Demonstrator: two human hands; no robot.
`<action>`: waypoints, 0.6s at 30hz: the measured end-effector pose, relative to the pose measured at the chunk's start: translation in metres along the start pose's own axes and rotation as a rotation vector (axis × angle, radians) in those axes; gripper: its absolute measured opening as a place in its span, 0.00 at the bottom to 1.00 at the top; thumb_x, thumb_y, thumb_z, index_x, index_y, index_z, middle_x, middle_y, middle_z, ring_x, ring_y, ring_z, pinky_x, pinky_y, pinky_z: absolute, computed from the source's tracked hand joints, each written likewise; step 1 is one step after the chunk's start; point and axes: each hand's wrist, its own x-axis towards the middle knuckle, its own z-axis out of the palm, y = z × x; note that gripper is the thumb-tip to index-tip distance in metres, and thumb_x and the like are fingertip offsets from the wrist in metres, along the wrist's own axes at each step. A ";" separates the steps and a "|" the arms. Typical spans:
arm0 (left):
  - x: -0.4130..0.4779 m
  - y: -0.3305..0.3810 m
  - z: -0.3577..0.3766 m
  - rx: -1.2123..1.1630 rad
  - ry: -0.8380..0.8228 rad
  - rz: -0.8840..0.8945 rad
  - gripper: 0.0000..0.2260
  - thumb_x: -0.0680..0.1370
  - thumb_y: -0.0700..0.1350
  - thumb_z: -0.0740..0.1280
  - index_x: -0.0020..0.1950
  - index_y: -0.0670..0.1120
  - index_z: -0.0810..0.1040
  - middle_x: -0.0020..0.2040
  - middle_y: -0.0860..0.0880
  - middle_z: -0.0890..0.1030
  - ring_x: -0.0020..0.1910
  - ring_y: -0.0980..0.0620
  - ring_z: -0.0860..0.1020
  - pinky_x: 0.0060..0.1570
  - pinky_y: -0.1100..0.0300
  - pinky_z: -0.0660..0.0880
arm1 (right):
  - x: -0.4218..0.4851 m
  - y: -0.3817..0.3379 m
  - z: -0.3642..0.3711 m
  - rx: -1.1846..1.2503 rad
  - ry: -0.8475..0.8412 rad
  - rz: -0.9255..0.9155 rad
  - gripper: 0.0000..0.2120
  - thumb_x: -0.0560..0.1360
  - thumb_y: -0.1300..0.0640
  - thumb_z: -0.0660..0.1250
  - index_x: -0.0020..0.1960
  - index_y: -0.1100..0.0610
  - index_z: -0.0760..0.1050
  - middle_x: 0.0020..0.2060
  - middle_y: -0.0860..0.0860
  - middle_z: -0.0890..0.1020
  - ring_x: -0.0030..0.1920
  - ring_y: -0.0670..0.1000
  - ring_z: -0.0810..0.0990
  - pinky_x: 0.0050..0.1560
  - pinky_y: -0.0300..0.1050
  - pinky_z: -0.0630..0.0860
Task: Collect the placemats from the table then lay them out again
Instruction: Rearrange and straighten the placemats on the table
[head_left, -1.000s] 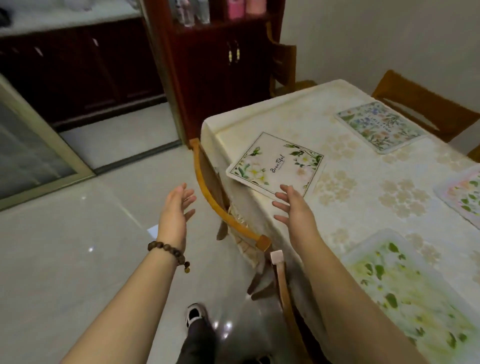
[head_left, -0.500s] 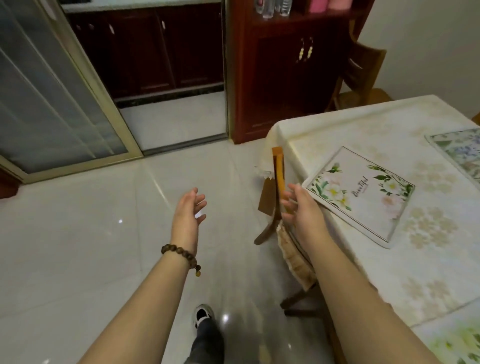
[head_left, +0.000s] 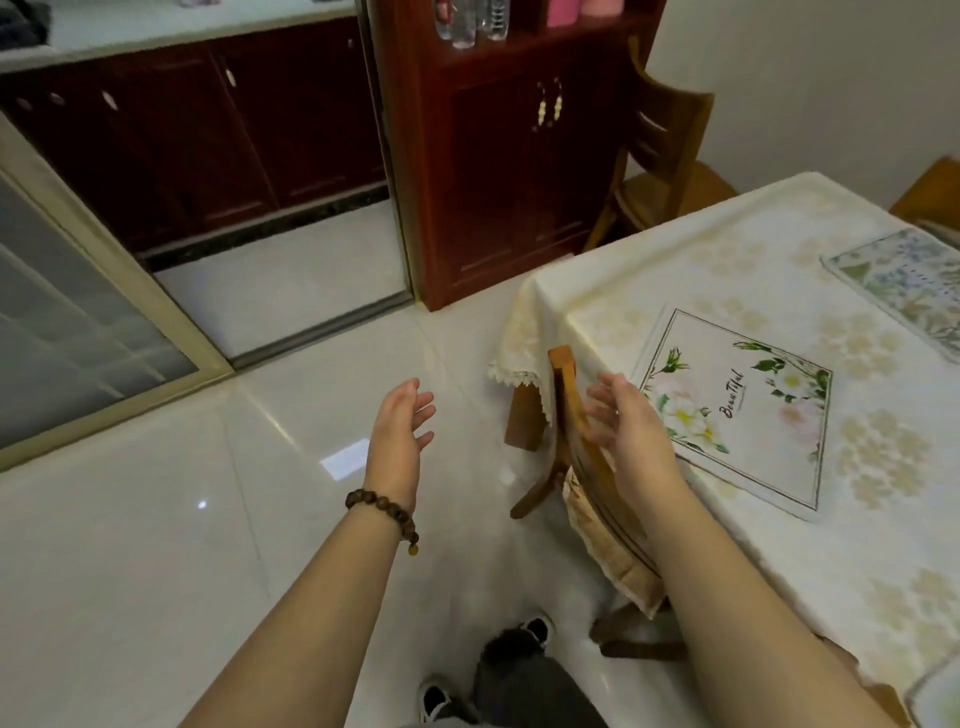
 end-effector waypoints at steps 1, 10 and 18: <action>0.009 0.001 0.010 0.005 -0.020 -0.007 0.17 0.82 0.53 0.55 0.67 0.48 0.71 0.63 0.46 0.76 0.63 0.49 0.74 0.66 0.46 0.70 | 0.008 -0.002 -0.005 0.006 0.020 -0.002 0.13 0.80 0.45 0.56 0.54 0.48 0.76 0.52 0.48 0.80 0.51 0.48 0.79 0.48 0.48 0.75; 0.094 0.039 0.128 0.061 -0.245 0.040 0.09 0.80 0.54 0.59 0.55 0.55 0.76 0.56 0.51 0.80 0.58 0.53 0.77 0.57 0.53 0.74 | 0.099 -0.034 -0.072 0.124 0.208 -0.030 0.14 0.78 0.44 0.56 0.55 0.48 0.75 0.54 0.50 0.80 0.53 0.50 0.80 0.47 0.49 0.75; 0.124 0.048 0.244 0.090 -0.453 -0.055 0.12 0.81 0.52 0.59 0.59 0.49 0.75 0.59 0.48 0.79 0.58 0.52 0.77 0.57 0.53 0.73 | 0.132 -0.041 -0.160 0.246 0.434 0.019 0.13 0.80 0.46 0.57 0.56 0.51 0.76 0.53 0.51 0.80 0.52 0.52 0.79 0.47 0.48 0.75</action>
